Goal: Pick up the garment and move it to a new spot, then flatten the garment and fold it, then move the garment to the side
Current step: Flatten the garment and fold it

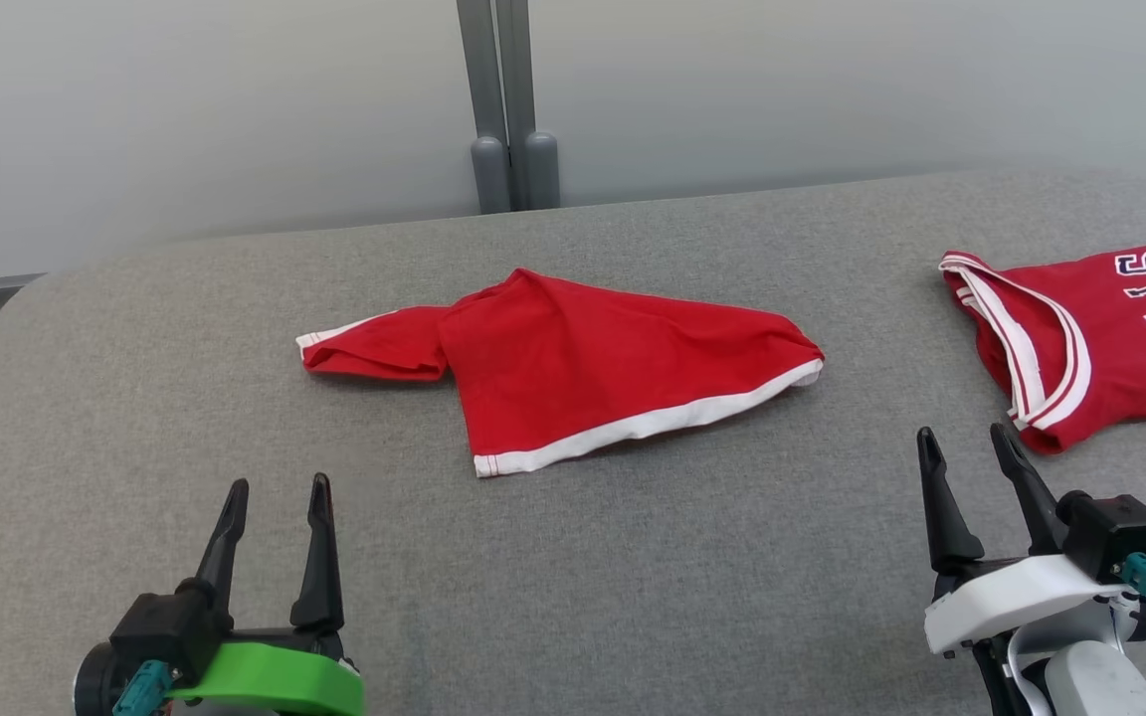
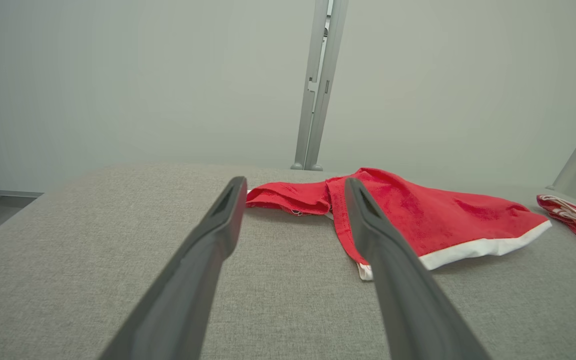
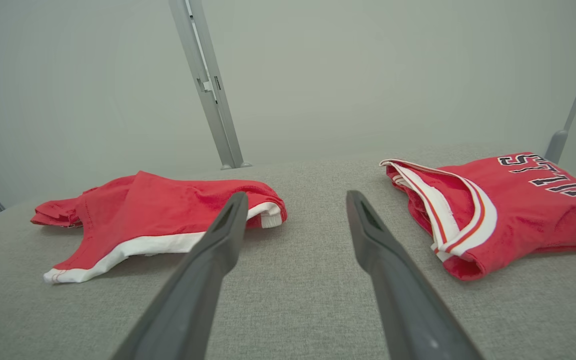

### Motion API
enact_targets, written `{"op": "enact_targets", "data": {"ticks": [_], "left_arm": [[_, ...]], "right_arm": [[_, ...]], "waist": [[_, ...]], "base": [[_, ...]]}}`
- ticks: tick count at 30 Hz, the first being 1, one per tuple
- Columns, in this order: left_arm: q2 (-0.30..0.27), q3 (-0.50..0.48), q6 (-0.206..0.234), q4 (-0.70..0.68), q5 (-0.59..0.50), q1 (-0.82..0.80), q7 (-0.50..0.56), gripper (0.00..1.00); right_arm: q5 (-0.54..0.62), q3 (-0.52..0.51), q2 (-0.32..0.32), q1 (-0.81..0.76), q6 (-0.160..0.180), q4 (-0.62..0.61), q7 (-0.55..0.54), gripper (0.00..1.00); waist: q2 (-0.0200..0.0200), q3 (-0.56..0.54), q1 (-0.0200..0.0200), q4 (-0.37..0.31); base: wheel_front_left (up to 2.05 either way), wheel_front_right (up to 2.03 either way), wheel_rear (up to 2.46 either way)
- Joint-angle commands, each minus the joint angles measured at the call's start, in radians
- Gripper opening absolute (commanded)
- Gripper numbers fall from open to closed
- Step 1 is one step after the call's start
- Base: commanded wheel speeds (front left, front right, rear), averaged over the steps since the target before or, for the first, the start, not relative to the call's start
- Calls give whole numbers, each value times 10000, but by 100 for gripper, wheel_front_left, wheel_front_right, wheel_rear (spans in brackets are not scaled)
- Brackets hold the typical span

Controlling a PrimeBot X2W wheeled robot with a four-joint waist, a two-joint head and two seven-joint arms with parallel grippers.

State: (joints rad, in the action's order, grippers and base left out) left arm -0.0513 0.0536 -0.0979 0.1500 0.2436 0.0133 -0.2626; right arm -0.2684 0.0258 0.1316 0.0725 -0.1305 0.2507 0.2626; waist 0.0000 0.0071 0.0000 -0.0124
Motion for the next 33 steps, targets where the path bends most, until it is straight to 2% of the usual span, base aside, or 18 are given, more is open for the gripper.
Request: {"op": "enact_targets", "data": {"ticks": [1, 2, 5, 13, 17, 25, 33], "left_arm": [[3, 37, -69, 121, 191, -13, -25, 100], [4, 119, -79, 207, 620, -25, -2, 100], [8, 529, -133, 409, 793, -331, 515, 100], [-22, 1674, -240, 909, 1442, -1605, 3014, 100], [-122, 2166, -288, 1357, 1603, -2487, 3856, 100], [-305, 2974, -337, 2100, 2002, -3883, 4265, 100], [-442, 3723, -334, 2692, 2357, -4651, 4222, 100]], "right_arm": [[48, 41, 47, 48, -5, 88, 26, 100], [42, 62, 64, 96, -5, 144, 26, 100], [40, 124, 148, 269, -5, 381, 26, 100], [152, 770, 700, 1802, -5, 1757, -490, 100], [150, 1187, 887, 2817, -5, 2512, -701, 100], [309, 2058, 1158, 4460, -5, 4249, -1069, 100], [-74, 2863, 1101, 5428, -5, 5271, -594, 100]], "waist": [[0, 36, 0, -12], [0, 73, 0, -18], [0, 210, 0, -6], [0, 1153, 0, 124], [0, 1787, 0, 216], [0, 2721, 0, 385], [0, 3209, 0, 465]], "base": [[0, 0, 0], [0, 0, 0], [0, 0, 0], [0, 0, 0], [0, 0, 0], [0, 0, 0], [0, 0, 0]]}}
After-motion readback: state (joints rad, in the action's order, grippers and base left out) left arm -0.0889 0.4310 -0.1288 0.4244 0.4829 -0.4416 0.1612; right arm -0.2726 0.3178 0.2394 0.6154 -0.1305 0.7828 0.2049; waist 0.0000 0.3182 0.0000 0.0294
